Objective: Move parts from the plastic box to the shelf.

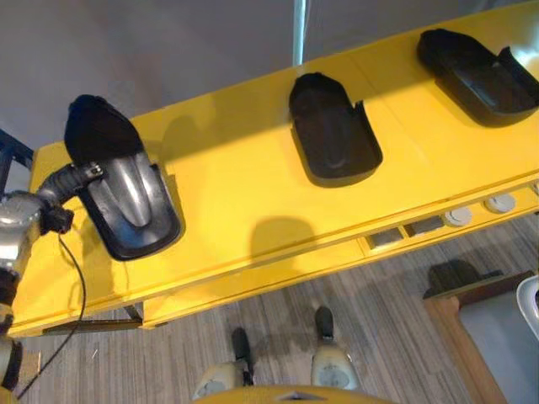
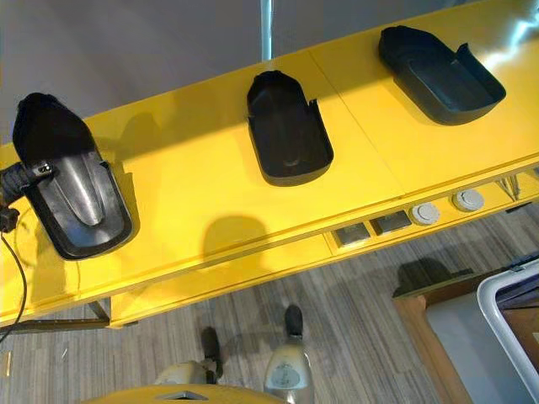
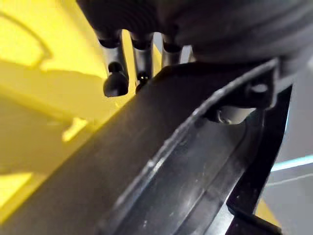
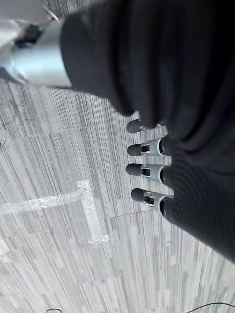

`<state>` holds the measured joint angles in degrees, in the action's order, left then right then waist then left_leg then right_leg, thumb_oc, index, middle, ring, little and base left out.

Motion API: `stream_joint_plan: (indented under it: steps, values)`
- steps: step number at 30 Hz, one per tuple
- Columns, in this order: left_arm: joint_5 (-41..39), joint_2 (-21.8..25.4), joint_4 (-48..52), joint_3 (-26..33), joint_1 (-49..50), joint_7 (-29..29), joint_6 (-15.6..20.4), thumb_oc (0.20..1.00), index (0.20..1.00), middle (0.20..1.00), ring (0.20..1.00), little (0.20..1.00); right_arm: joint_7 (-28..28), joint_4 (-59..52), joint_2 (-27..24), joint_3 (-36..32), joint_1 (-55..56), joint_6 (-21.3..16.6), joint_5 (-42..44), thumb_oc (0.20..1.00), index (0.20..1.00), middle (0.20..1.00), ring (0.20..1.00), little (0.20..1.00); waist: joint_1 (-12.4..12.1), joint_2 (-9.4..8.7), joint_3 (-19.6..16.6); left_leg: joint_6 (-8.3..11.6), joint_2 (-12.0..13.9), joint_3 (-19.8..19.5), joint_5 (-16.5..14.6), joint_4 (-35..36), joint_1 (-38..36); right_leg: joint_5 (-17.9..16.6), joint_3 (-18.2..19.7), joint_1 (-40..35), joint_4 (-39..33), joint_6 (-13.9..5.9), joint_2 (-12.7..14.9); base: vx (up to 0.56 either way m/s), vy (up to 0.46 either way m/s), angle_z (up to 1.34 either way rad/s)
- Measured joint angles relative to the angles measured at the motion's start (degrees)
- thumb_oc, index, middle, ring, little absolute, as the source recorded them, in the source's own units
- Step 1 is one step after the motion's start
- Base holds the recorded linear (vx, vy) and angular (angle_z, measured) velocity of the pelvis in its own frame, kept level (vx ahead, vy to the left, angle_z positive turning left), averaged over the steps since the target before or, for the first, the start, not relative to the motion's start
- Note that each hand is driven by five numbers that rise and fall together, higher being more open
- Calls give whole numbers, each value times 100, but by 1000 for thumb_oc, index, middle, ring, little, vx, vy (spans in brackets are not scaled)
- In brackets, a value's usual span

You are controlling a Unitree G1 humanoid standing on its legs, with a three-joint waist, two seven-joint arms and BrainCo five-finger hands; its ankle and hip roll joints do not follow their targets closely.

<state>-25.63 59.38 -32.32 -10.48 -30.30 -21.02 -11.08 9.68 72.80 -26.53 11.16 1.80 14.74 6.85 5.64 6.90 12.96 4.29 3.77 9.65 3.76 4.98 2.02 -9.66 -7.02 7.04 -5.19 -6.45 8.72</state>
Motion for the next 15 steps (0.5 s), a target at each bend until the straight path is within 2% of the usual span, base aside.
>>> stream_joint_plan:
  steps: [2, 3, 4, 6, 10, 15]
  values:
    - [231, 47, -133, -189, -241, -230, 107, 200, 200, 200, 200, 200, 4, -76, 6, 61, -62, -29, 4, 1000, 1000, 1000, 1000, 1000, 106, -4, 82, 0, -3, 8, -1, 0, 2, -22, 10, 9, 0, -19, -1, -11, 0, -3]
    - [287, 142, -213, -631, -512, -433, 82, 200, 200, 200, 200, 200, 16, -226, -8, 174, -58, -10, 17, 1000, 1000, 1000, 1000, 1000, 138, -21, 149, 0, -5, 34, -1, -1, 29, -38, 37, 56, 1, -26, -7, -11, 0, -7]
    - [348, 170, -210, -716, -553, -580, 53, 200, 200, 200, 200, 200, 19, -235, -7, 168, -128, -12, 31, 1000, 1000, 1000, 1000, 1000, 154, -26, 181, 0, -7, 48, 0, -1, 50, -51, 50, 85, 1, -31, -6, -5, 7, -9]
    - [351, 150, -226, -783, -543, -797, -28, 200, 200, 200, 200, 200, 21, -235, -6, 168, -256, -13, 62, 1000, 1000, 1000, 1000, 1000, 257, -43, 276, -1, -17, 87, 1, -1, 51, -83, 87, 104, 12, -34, -15, -20, 13, -10]
    - [350, 35, -401, -838, -572, -841, -138, 200, 200, 200, 200, 200, 26, -235, -4, 172, -314, -15, 61, 1000, 1000, 1000, 1000, 1000, 333, -70, 411, 7, -2, 146, -7, -1, 19, -95, 149, 109, 35, -28, -27, -36, -22, -8]
    - [449, -48, -549, -749, -566, -847, -168, 200, 200, 200, 200, 200, 26, -245, 0, 176, -319, -37, 61, 1000, 1000, 1000, 1000, 1000, 333, -94, 450, 24, 22, 147, -19, 0, 10, -89, 151, 104, 2, -25, -48, -7, -7, 0]
